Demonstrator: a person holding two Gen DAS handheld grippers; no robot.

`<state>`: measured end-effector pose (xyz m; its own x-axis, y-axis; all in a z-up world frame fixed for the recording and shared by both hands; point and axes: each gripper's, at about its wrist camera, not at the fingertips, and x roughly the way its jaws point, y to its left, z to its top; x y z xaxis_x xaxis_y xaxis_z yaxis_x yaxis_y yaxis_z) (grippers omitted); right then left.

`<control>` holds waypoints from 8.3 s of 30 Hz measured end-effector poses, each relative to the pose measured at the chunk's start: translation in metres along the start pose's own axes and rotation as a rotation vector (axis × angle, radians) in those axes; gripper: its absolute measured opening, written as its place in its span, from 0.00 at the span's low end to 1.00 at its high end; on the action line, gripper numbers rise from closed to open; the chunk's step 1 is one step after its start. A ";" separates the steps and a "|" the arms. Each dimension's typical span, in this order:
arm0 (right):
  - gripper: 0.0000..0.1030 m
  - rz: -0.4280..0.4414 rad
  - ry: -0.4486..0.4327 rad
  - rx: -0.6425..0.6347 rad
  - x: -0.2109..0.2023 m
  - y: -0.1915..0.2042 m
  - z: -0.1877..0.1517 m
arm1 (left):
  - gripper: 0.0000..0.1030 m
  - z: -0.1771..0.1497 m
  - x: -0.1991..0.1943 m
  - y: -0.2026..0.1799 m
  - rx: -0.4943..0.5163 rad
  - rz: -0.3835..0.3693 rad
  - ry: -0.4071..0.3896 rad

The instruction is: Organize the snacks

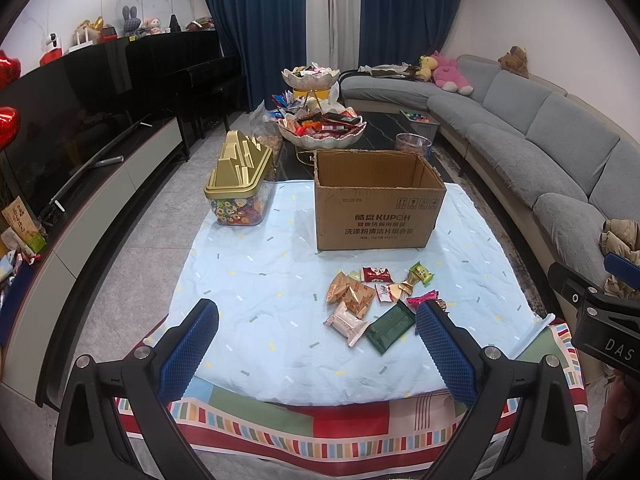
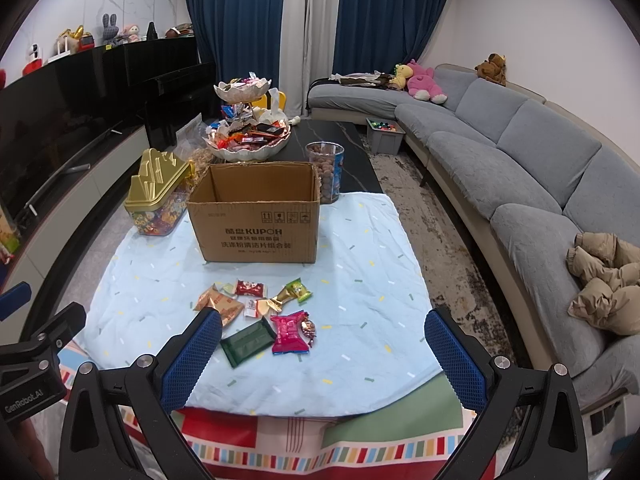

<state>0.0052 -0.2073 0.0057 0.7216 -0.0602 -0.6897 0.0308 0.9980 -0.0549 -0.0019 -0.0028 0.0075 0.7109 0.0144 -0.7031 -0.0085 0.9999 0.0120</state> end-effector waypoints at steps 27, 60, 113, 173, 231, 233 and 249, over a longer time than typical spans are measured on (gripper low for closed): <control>1.00 0.001 0.007 -0.001 0.002 0.000 0.000 | 0.98 -0.011 0.008 0.004 0.005 -0.001 0.012; 0.82 0.052 0.174 -0.104 0.140 0.025 -0.018 | 0.91 -0.017 0.133 -0.012 0.131 -0.012 0.150; 0.55 0.131 0.402 -0.173 0.269 0.058 -0.074 | 0.69 -0.075 0.271 -0.039 0.357 -0.218 0.360; 0.29 0.124 0.177 -0.121 0.151 0.047 0.009 | 0.46 0.023 0.155 -0.009 0.100 -0.095 0.158; 0.29 0.093 0.007 -0.040 0.230 0.044 0.160 | 0.46 0.180 0.252 -0.015 0.004 -0.030 0.038; 0.29 0.093 0.015 -0.041 0.238 0.044 0.161 | 0.46 0.181 0.256 -0.015 0.003 -0.030 0.041; 0.30 0.085 0.056 -0.039 0.284 0.042 0.164 | 0.47 0.180 0.292 -0.021 0.017 -0.035 0.075</control>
<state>0.3246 -0.1796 -0.0740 0.6807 0.0228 -0.7322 -0.0564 0.9982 -0.0214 0.3325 -0.0202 -0.0705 0.6558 -0.0197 -0.7546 0.0279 0.9996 -0.0019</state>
